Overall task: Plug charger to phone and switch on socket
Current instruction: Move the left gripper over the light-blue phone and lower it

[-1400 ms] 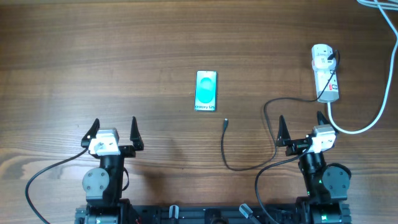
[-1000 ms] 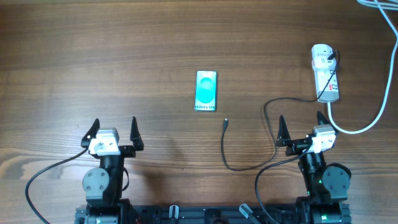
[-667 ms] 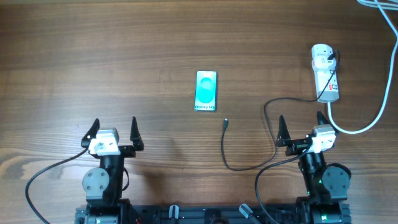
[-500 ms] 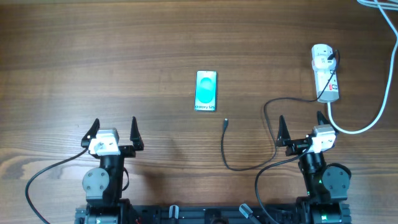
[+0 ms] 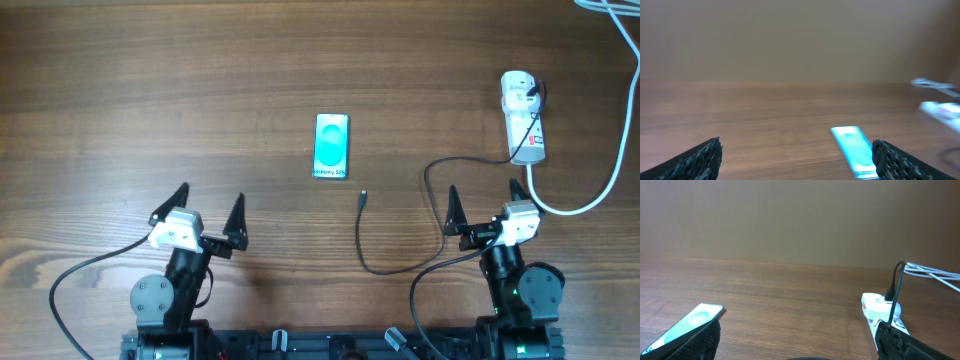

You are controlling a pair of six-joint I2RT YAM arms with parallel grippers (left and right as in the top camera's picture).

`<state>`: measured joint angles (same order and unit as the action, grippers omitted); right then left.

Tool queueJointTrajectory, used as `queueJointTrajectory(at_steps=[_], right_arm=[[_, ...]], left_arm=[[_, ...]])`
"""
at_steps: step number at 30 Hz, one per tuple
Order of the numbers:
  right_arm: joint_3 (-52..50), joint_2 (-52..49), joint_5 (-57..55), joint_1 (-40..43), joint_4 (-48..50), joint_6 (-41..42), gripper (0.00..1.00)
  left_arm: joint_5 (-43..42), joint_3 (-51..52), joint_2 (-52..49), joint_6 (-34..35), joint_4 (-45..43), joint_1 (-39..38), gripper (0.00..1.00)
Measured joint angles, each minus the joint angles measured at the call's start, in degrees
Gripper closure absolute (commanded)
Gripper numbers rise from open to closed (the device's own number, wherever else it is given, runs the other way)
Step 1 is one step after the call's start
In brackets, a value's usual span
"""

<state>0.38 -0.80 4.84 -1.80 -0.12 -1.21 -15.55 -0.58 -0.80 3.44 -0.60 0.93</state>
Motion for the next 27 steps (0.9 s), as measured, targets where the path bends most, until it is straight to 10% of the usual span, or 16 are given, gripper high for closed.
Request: queueJointTrajectory(at_steps=[11,22,27], right_arm=[[0.0,0.0,0.0,0.0,0.0,-0.02,0.0],[0.0,0.02,0.0,0.0,0.02,-0.02,0.0],[0.0,0.02,0.0,0.0,-0.02,0.0,0.0]], left_arm=[[-11.72,-1.57,0.0,15.87,-36.3,0.0,0.0],[-8.41,-51.47,-25.14,16.63,20.98,0.0,0.0],[-16.37,-63.43,-39.78,16.68,26.34,0.0,0.01]])
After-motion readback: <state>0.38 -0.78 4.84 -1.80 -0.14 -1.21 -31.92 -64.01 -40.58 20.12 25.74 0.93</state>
